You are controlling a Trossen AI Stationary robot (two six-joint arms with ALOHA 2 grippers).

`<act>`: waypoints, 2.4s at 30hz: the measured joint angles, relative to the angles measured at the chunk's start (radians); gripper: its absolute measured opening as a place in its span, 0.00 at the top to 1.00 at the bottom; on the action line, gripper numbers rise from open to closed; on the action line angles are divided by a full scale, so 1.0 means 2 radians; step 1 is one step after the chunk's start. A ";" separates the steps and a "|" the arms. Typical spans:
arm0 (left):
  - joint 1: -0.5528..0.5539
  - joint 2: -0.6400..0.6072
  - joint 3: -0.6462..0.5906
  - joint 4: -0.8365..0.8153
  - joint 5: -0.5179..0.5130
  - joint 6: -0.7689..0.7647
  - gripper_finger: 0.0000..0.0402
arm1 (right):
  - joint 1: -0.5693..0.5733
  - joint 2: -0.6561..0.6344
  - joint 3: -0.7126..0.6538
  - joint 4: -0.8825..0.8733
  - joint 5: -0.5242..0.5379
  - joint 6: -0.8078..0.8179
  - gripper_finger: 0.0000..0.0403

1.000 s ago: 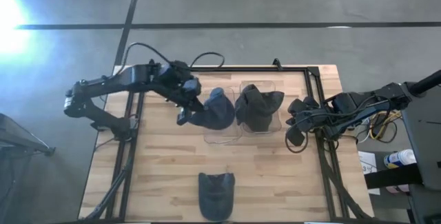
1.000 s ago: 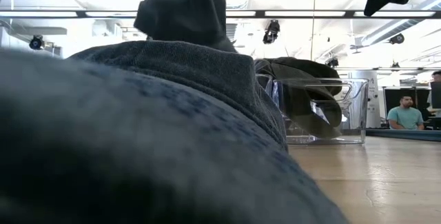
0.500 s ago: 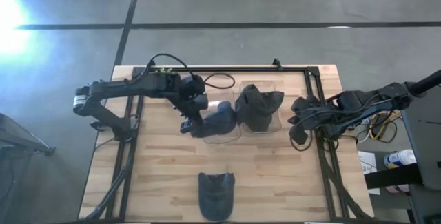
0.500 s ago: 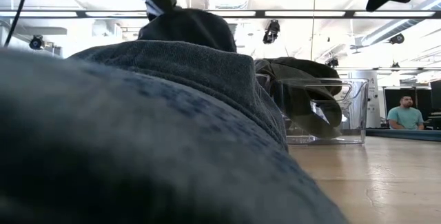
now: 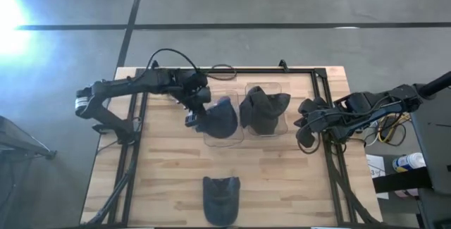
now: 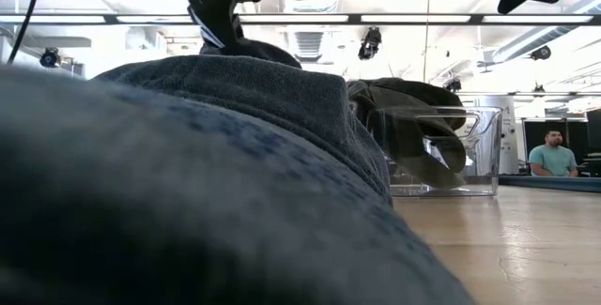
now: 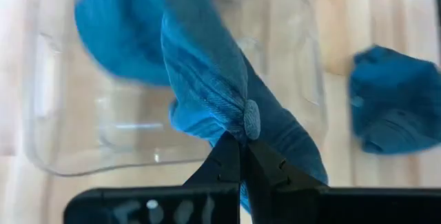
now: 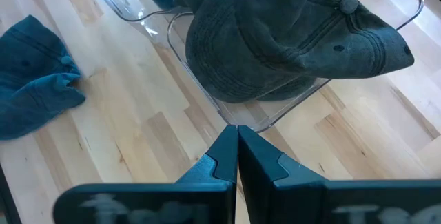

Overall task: Pick & Place hat
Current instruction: Put the left blue cap into the left transparent bin

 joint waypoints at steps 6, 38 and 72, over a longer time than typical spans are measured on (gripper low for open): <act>0.023 0.000 0.002 0.055 -0.007 0.024 1.00 | 0.000 0.000 0.000 0.001 0.000 -0.001 0.98; 0.037 0.024 0.017 0.043 -0.077 0.075 1.00 | 0.000 0.000 0.000 0.002 -0.009 -0.002 0.98; 0.039 0.020 0.049 0.004 -0.075 0.079 0.84 | 0.000 0.000 0.000 0.001 -0.011 0.000 0.98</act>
